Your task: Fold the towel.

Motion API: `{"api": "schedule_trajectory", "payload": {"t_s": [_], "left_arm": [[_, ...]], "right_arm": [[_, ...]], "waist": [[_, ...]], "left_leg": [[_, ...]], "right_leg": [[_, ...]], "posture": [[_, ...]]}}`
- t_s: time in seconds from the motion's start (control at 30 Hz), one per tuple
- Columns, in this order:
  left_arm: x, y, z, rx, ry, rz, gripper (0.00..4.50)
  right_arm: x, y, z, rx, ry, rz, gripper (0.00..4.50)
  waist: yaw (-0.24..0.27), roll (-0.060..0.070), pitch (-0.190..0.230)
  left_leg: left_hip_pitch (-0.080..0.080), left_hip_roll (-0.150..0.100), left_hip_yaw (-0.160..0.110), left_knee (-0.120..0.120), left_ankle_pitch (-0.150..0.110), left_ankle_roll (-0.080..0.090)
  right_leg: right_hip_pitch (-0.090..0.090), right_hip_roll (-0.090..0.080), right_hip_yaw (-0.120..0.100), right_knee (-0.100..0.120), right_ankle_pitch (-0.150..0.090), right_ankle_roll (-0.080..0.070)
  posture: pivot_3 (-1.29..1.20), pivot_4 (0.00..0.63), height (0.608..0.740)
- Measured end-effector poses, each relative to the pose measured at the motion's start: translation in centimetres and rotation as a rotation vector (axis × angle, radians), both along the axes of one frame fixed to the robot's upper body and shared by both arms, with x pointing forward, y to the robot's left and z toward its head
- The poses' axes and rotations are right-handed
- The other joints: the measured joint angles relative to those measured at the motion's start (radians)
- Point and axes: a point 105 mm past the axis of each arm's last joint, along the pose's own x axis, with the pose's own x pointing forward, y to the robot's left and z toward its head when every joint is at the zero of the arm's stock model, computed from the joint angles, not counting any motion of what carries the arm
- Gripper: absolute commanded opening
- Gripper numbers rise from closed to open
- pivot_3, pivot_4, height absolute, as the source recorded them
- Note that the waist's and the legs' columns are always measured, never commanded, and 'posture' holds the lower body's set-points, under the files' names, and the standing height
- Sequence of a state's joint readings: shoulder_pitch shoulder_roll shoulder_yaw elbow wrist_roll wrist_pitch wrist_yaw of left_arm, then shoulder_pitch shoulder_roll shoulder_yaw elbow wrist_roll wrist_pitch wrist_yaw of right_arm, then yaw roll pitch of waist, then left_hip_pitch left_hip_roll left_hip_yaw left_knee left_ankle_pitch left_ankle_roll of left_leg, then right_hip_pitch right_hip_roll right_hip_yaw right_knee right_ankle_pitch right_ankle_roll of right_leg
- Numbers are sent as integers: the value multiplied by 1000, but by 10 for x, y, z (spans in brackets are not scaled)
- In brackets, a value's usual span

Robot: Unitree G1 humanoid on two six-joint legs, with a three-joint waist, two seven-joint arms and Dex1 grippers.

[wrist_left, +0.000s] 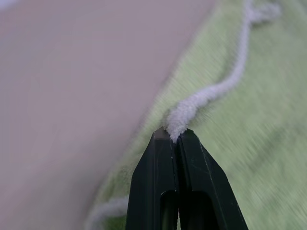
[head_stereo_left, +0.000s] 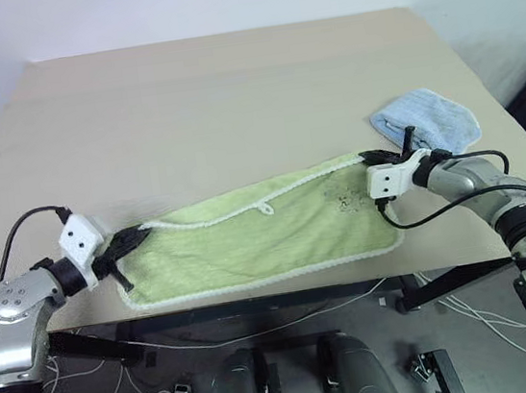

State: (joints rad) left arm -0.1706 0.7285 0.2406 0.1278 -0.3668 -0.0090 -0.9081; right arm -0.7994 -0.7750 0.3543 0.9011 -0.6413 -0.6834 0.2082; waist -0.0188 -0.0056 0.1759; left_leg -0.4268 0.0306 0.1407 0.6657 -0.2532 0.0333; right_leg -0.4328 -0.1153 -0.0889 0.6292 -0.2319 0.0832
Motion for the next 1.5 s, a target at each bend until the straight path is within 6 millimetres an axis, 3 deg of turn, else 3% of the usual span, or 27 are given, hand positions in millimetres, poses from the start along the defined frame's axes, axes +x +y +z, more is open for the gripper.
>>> {"api": "schedule_trajectory", "payload": {"t_s": [0.13,0.27,0.37,0.43,0.5,0.53,0.67,0.73,0.77,0.87,0.93,1.13,1.23,1.33,1.5], "left_arm": [[43,18,35,-64,-121,166,0],[84,29,89,-116,-287,313,0],[87,32,143,-139,-452,339,0],[79,40,159,-115,-500,338,0],[67,46,149,-85,-474,304,0],[60,47,134,-57,-427,269,0],[15,53,39,-31,-92,154,0],[-13,51,8,-43,54,98,0],[-23,51,2,-50,88,81,0],[-53,55,5,-49,170,41,0],[-65,56,8,-54,200,27,0],[-81,55,6,-80,265,9,0],[-72,55,13,-66,222,29,0],[-46,60,24,-42,123,100,0],[-5,66,12,-8,79,212,0]], "right_arm": [[19,0,39,26,-100,-45,9],[35,6,110,61,-285,-67,9],[31,8,162,127,-410,-42,9],[22,6,175,184,-411,-8,9],[13,6,164,241,-320,45,9],[5,4,148,256,-235,69,9],[-43,-8,51,309,244,99,9],[-71,-12,21,353,454,88,9],[-81,-14,16,370,518,80,9],[-110,-19,23,434,658,76,9],[-119,-19,31,458,693,84,9],[-125,-20,38,488,747,73,9],[-112,-18,50,465,680,81,9],[-88,-9,57,449,585,97,9],[-49,4,40,439,517,60,9]], "waist": [[-1,0,0],[-2,-1,2],[-4,-2,2],[-7,-1,2],[-18,-1,1],[-22,-1,1],[-24,0,2],[-23,0,4],[-23,0,4],[-16,0,3],[-15,0,3],[-4,1,3],[1,1,3],[5,1,2],[3,0,2]], "left_leg": [[0,0,1,0,0,0],[-1,0,2,0,1,0],[-1,0,4,-2,1,0],[-1,0,6,-4,0,0],[1,0,6,-4,0,0],[2,0,5,-4,0,0],[1,0,1,-2,0,1],[1,0,0,0,-1,2],[2,0,0,1,-1,2],[2,1,-3,1,-6,4],[4,1,-3,0,-7,4],[2,1,-3,0,-7,4],[1,0,-3,0,-7,4],[1,0,-3,0,-7,4],[0,0,0,0,-2,2]], "right_leg": [[0,1,0,1,0,0],[-1,1,0,0,0,1],[0,1,0,-1,-1,2],[0,1,0,-2,-2,3],[3,1,0,-3,-2,4],[3,1,0,-3,-2,4],[3,0,0,-1,-3,4],[2,-2,0,-1,-3,4],[2,-2,0,0,-3,4],[3,-4,-1,-1,-3,1],[4,-4,-1,-2,-4,-1],[-2,-6,-1,-2,-5,-6],[-3,-5,-1,-2,-4,-8],[-3,-5,-1,-2,-4,-8],[-1,-3,-1,0,-1,-4]], "posture": [[0,150,740],[0,150,740],[0,150,740],[0,150,740],[0,150,740],[0,150,740],[0,150,740],[0,150,740],[0,150,740],[0,150,740],[0,150,740],[0,150,740],[0,150,740],[0,150,740],[0,150,740]]}}
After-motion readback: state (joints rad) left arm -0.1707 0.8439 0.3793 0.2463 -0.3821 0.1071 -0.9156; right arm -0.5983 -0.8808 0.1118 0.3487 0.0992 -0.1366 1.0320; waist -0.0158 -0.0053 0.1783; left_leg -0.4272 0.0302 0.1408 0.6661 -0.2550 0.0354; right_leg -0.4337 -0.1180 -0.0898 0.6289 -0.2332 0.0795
